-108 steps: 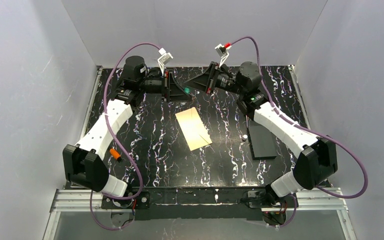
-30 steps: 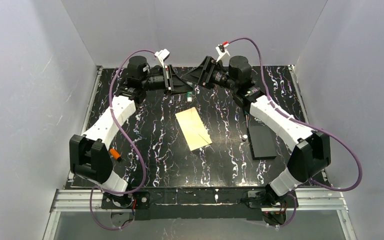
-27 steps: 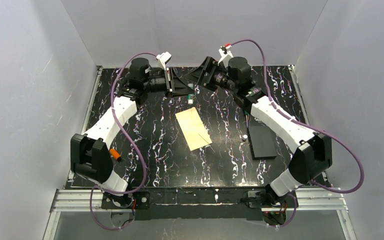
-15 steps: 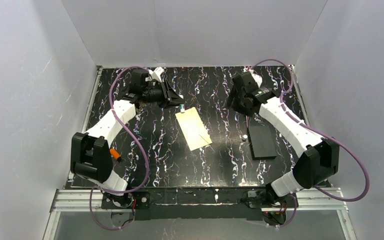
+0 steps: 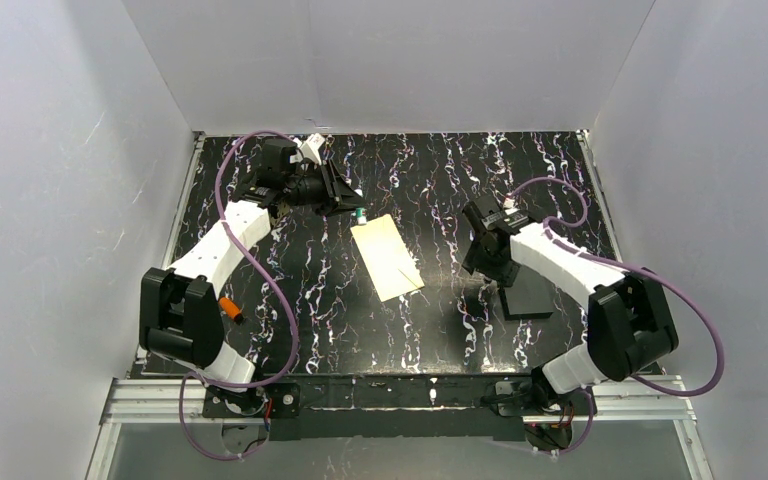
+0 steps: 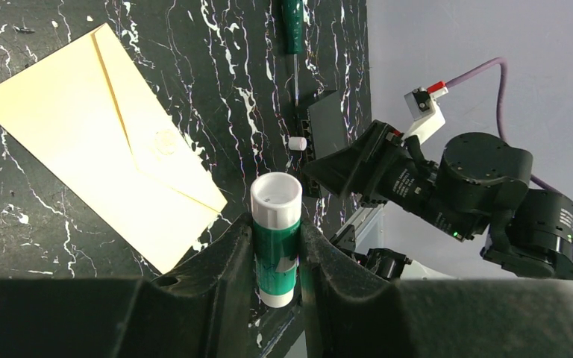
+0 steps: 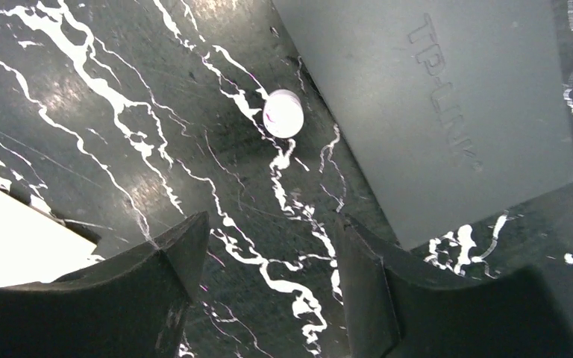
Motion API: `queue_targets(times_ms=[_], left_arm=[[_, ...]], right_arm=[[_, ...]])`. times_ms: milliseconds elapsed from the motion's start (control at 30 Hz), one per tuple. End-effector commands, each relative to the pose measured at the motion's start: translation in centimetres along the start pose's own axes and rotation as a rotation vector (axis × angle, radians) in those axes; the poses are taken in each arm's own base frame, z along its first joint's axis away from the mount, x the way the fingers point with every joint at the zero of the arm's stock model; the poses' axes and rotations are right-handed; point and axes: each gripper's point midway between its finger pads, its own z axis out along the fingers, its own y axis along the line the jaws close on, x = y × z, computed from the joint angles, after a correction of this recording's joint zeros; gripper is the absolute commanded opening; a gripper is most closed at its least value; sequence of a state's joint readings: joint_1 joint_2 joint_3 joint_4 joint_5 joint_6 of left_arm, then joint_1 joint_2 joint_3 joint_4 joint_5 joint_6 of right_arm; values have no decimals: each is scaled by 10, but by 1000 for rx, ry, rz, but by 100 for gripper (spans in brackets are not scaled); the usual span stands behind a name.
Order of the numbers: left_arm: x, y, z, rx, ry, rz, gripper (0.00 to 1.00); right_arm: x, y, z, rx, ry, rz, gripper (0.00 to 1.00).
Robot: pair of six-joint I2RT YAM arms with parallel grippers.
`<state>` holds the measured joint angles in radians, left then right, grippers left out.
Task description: Place the letter into the envelope and seal it
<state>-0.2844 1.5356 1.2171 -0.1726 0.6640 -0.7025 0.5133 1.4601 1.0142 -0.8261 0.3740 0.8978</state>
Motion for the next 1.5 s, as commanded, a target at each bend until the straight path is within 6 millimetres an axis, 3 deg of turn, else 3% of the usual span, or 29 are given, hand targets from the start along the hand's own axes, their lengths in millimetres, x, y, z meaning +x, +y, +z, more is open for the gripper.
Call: queue_targets(times_ms=[0, 200, 467, 633, 967, 1033, 1167, 1367, 1467], left_arm=[[1, -9, -9, 17, -12, 29, 0], [2, -7, -8, 16, -8, 26, 0], [0, -6, -8, 18, -9, 23, 0], [0, -5, -8, 20, -10, 19, 0], [-3, -5, -11, 22, -19, 17, 0], [-3, -5, -12, 22, -22, 16, 0], [-3, -4, -12, 22, -23, 13, 0], [-3, -4, -12, 27, -24, 8, 0], [-4, -4, -12, 28, -27, 6, 0]], right_arm=[[-17, 23, 12, -58, -78, 143, 70], [-30, 15, 30, 10, -99, 174, 66], [-28, 13, 45, 10, -58, 200, 63], [-29, 12, 54, 26, -37, 203, 54], [-26, 5, 60, 60, -22, 197, 47], [-25, 3, 60, 71, -15, 192, 50], [-34, 7, 54, 48, -41, 176, 66], [-51, 20, 32, -29, -82, 172, 66], [-51, 17, 32, -17, -82, 175, 65]])
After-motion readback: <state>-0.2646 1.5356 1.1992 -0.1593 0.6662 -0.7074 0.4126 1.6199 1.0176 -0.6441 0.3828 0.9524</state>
